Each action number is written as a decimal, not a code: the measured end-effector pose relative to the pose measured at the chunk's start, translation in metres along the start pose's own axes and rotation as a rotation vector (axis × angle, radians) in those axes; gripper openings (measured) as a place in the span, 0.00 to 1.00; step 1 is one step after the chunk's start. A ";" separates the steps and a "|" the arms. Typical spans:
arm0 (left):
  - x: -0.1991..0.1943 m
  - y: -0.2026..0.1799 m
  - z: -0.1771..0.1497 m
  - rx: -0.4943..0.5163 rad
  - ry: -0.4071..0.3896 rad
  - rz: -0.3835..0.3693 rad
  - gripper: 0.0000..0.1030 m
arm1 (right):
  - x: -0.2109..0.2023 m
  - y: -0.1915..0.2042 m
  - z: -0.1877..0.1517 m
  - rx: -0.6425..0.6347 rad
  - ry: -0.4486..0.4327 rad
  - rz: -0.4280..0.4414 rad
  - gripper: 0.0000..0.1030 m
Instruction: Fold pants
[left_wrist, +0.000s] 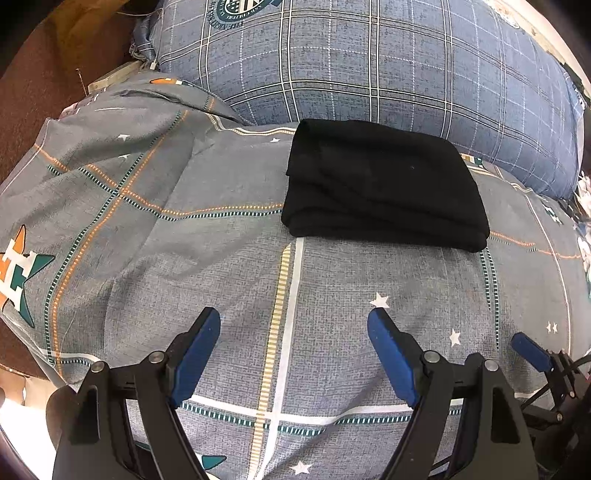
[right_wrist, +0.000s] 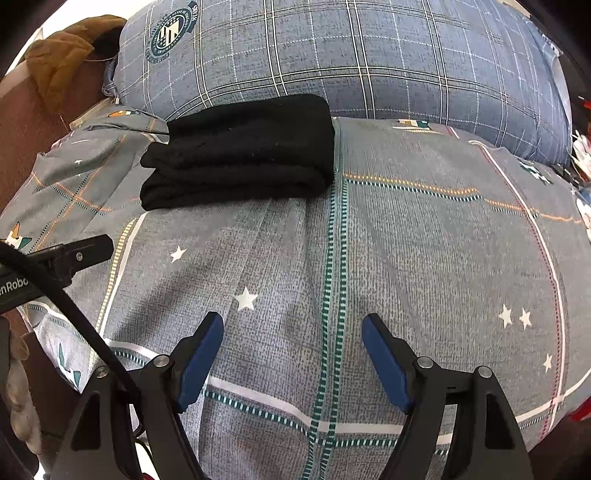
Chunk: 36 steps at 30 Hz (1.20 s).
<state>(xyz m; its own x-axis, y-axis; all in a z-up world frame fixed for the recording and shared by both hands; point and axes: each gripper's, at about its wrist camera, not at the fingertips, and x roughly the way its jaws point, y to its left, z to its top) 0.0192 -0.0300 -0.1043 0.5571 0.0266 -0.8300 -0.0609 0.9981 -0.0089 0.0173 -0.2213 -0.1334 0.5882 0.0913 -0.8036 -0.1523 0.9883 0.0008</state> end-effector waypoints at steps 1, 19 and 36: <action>0.000 0.001 0.000 -0.001 0.001 -0.002 0.79 | 0.000 0.001 0.001 -0.006 -0.001 -0.003 0.80; -0.003 0.006 0.000 -0.020 -0.002 -0.009 0.79 | -0.002 0.007 0.012 -0.022 -0.017 -0.029 0.81; 0.001 0.011 0.000 -0.030 0.006 -0.021 0.79 | 0.005 0.015 0.030 -0.094 0.027 -0.193 0.83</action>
<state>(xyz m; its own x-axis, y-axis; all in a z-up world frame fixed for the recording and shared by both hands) 0.0192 -0.0187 -0.1054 0.5537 0.0057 -0.8327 -0.0742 0.9963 -0.0425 0.0413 -0.2024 -0.1193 0.5920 -0.1030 -0.7993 -0.1135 0.9713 -0.2092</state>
